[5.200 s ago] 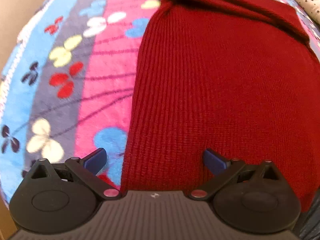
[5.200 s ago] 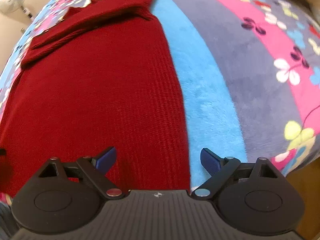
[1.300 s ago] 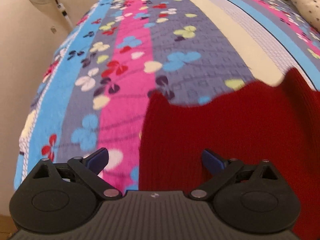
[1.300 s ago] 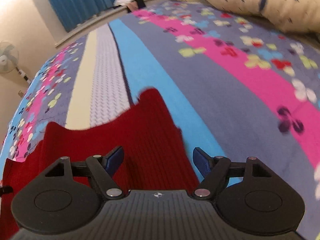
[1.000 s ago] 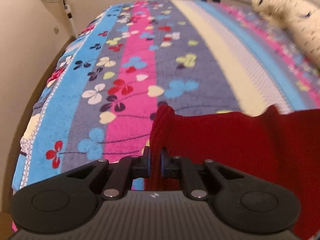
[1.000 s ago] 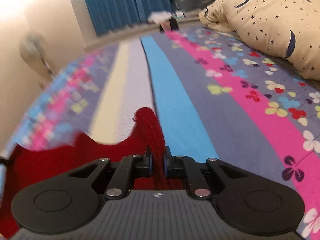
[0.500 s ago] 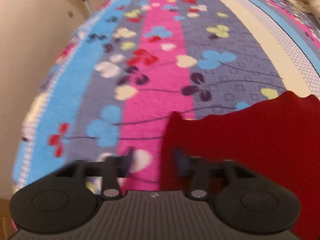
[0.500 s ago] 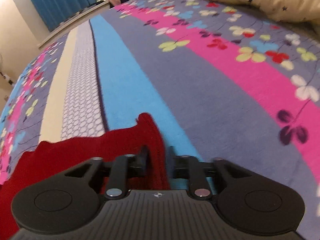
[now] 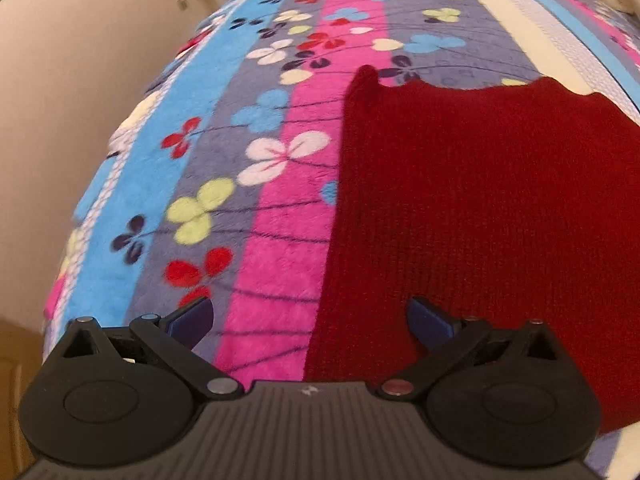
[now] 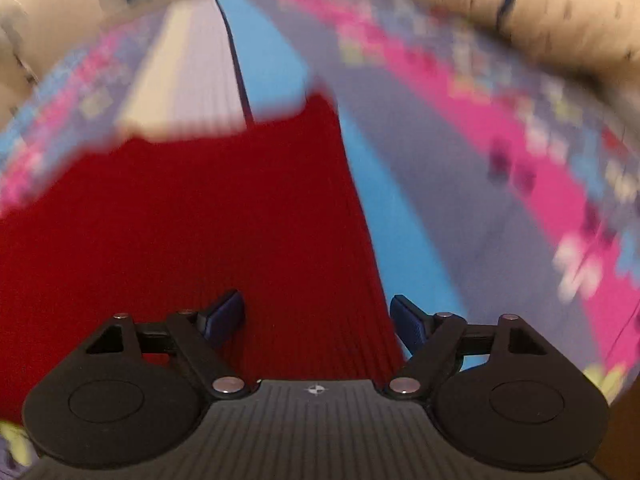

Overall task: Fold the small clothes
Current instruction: 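Grasp the sweater hem with the right gripper and fold it toward the collar, then open the right gripper and withdraw from the folded sweater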

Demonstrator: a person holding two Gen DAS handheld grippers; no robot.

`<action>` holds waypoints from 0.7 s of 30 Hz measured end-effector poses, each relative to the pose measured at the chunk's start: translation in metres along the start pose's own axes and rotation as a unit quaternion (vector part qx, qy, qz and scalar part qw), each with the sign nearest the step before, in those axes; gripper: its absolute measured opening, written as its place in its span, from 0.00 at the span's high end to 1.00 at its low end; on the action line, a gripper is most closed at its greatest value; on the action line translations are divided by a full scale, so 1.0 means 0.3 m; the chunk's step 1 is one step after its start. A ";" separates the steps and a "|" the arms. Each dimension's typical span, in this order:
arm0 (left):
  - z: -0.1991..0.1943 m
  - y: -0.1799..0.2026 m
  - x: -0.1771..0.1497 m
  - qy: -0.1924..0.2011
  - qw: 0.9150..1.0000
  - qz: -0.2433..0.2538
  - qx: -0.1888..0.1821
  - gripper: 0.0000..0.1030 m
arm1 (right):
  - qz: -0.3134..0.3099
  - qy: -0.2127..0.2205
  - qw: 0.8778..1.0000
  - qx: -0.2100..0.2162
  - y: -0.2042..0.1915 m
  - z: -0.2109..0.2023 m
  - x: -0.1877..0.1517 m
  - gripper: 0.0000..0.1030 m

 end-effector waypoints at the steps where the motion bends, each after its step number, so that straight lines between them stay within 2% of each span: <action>1: -0.030 -0.002 0.013 -0.009 1.000 0.012 0.002 0.00 | 0.009 0.008 1.000 0.000 -0.001 -0.009 -0.005 0.21; 3: -0.114 0.000 -0.003 -0.009 0.999 0.041 -0.012 0.00 | -0.014 0.018 1.000 0.000 -0.031 -0.089 0.009 0.22; 5: -0.204 0.004 -0.044 -0.008 0.998 0.047 -0.027 0.00 | -0.023 0.044 0.999 0.017 -0.039 -0.208 0.018 0.21; 8: -0.334 0.005 -0.138 0.001 0.998 0.030 -0.055 0.00 | -0.018 0.061 0.996 0.068 -0.033 -0.410 -0.009 0.15; 11: -0.451 0.016 -0.242 0.018 0.997 0.015 -0.079 0.00 | -0.005 0.063 0.993 0.099 -0.020 -0.574 -0.087 0.10; 14: -0.527 0.035 -0.326 0.026 0.996 0.016 -0.086 0.00 | 0.003 0.057 0.992 0.111 0.001 -0.663 -0.177 0.09; 21: -0.647 0.037 -0.477 0.044 0.995 0.013 -0.092 0.00 | 0.026 0.049 0.991 0.125 0.020 -0.761 -0.333 0.09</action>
Point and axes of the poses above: each gripper's, at about its wrist camera, not at the fingertips, and z roughly the way its jaws point, y to its right, x to its top, the point moved 1 cm from there along z, roughly the way its jaws point, and after that the axes turned 11 degrees about z, right-handed, at the moved point
